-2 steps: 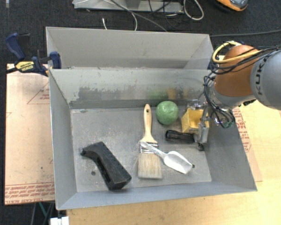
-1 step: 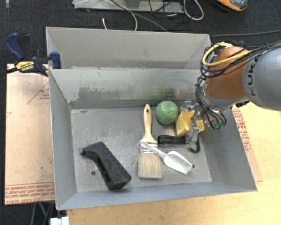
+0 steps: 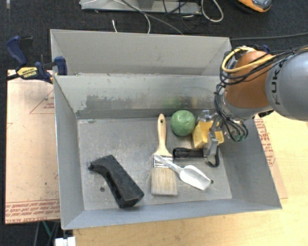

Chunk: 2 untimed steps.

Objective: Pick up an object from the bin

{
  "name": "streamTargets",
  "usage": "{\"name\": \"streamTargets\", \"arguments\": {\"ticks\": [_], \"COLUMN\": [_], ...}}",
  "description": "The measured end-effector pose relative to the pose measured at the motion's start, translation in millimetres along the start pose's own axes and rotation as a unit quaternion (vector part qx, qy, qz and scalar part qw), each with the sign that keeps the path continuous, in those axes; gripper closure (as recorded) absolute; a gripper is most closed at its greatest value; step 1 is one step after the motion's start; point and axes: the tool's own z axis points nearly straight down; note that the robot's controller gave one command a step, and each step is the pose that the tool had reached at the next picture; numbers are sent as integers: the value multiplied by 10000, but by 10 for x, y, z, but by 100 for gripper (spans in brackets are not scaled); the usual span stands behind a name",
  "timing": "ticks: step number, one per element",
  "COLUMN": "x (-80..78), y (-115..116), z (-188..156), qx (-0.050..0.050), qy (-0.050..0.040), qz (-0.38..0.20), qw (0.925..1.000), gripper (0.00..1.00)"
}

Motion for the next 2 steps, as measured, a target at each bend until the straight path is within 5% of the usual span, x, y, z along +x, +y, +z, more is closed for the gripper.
{"name": "streamTargets", "arguments": {"ticks": [1,2], "x": [130,95], "y": [-223,-125], "z": [-4,-1036], "qx": [-9,-12], "qy": [-87,-3], "qz": [-1146,-191], "qw": [9934,9998], "gripper": [100,100]}}
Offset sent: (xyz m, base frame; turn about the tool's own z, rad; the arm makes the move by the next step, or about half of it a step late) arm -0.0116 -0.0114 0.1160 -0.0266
